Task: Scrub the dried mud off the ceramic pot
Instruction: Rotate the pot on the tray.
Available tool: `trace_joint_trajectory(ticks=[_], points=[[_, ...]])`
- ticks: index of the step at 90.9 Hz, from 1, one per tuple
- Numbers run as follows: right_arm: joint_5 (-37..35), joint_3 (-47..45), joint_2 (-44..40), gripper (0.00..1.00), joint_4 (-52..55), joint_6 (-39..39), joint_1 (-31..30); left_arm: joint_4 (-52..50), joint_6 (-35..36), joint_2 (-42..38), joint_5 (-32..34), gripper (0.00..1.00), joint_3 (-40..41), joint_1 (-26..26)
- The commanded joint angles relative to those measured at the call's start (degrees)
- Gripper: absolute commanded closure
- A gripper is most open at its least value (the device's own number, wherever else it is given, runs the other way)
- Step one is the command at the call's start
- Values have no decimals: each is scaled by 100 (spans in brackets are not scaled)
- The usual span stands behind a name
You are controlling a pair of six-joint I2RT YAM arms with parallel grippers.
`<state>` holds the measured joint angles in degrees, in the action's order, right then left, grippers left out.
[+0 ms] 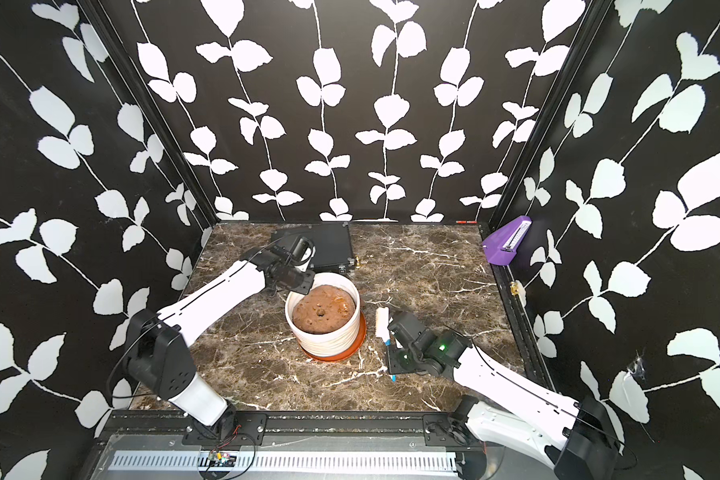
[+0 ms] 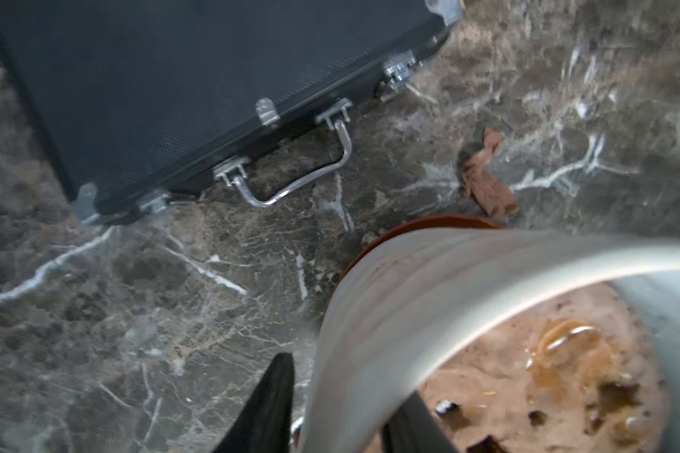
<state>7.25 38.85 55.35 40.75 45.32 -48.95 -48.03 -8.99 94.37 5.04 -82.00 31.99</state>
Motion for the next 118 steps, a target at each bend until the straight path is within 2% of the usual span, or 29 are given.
trace_joint_trajectory(ticks=[1, 11, 22, 36, 49, 70, 71, 76, 81, 98, 110, 118], points=[[-231, 28, -150, 100, -260, 163, -58, -286, -187, 180, 87, 80, -340, -16], [-276, 117, -121, 100, -165, 123, -61, -750, -216, 38, 221, 91, -277, -17], [-294, 111, -45, 100, -272, 100, -88, -953, -123, -560, 660, 100, 312, -18], [-251, 51, 164, 100, -493, 118, -173, -1280, -148, -1232, 949, 100, 803, -23], [-267, 148, 329, 100, -532, 75, -277, -1631, -233, -1705, 1034, 100, 893, -26], [-336, 193, 313, 100, -573, 47, -282, -1760, -507, -2087, 985, 100, 1112, -26], [-328, 184, 320, 100, -584, 51, -282, -1739, -524, -2101, 966, 99, 1132, -26], [-289, 150, 367, 100, -638, 56, -278, -1578, -607, -2131, 832, 80, 1234, -22], [-297, 148, 426, 100, -641, 44, -304, -1378, -664, -2118, 713, 71, 1286, -23], [-404, 233, 547, 100, -529, -23, -465, -1048, -553, -1578, 549, 61, 920, -52], [-381, 194, 528, 100, -549, -10, -467, -1009, 0, -1229, 597, 48, 369, -52], [-339, 161, 492, 100, -597, 23, -478, -944, 307, -1058, 579, 44, 111, -50]])
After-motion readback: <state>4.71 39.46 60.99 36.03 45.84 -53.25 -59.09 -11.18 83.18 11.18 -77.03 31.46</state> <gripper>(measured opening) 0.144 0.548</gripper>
